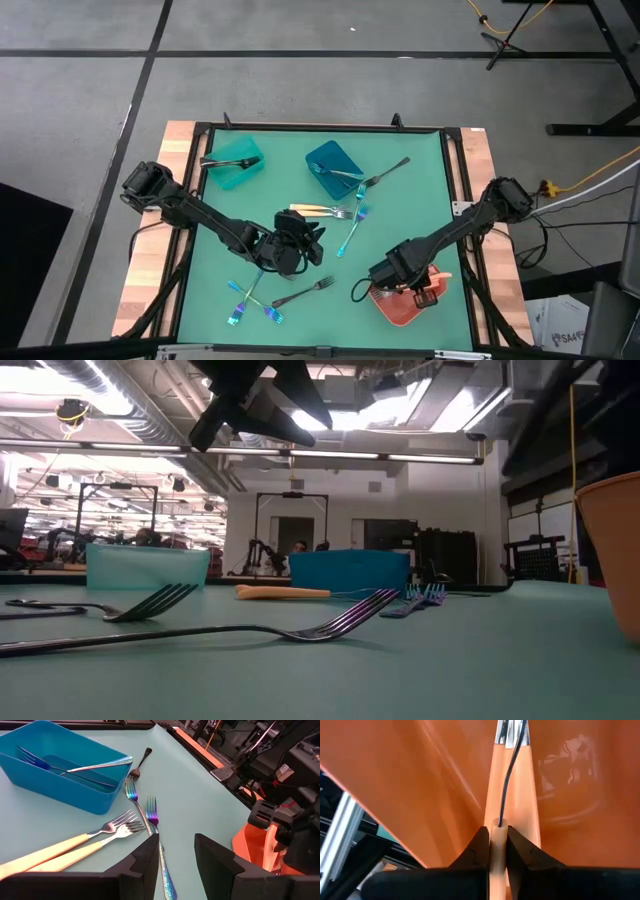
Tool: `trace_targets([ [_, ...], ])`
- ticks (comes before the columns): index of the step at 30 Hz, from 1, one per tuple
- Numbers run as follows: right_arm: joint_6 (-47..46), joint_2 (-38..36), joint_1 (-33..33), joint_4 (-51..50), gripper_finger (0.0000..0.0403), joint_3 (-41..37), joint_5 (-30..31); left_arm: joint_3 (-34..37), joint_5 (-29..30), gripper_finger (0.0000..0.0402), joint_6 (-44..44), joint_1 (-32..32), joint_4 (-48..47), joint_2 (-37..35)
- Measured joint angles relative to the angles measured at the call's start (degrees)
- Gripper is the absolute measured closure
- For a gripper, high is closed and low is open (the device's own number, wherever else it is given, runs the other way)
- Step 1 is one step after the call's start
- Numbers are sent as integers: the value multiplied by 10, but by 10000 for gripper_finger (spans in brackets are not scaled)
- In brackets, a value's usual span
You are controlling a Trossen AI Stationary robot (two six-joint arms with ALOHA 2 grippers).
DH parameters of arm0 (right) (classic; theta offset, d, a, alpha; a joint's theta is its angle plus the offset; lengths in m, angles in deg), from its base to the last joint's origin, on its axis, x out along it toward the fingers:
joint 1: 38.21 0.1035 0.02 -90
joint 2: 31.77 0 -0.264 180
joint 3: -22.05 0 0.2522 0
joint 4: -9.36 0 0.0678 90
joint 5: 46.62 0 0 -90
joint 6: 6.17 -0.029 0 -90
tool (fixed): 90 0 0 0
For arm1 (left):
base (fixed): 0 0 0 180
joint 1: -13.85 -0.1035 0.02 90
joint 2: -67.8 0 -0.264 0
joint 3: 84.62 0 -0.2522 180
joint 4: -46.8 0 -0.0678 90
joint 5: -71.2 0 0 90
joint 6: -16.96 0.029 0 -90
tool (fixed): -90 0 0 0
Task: Sort silverware by color (type)
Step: Put the orange fork into the orange bin, then put the black fork into the green bin
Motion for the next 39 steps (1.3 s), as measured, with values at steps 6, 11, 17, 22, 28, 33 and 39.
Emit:
trace_targets([
  [6, 6, 5, 0, 6, 379, 0, 9, 0, 0, 283, 0, 0, 0, 0],
  [11, 6, 5, 0, 7, 363, 0, 10, 0, 0, 283, 0, 0, 0, 0],
  [17, 6, 5, 0, 14, 345, 0, 10, 0, 0, 283, 0, 0, 0, 0],
  [22, 6, 5, 0, 14, 328, 0, 11, 0, 0, 283, 0, 0, 0, 0],
  [28, 6, 5, 0, 14, 315, 0, 12, 0, 0, 283, 0, 0, 0, 0],
  [33, 6, 5, 0, 14, 313, 0, 16, 0, 0, 283, 0, 0, 0, 0],
  [39, 6, 5, 0, 13, 313, 0, 16, 0, 0, 283, 0, 0, 0, 0],
])
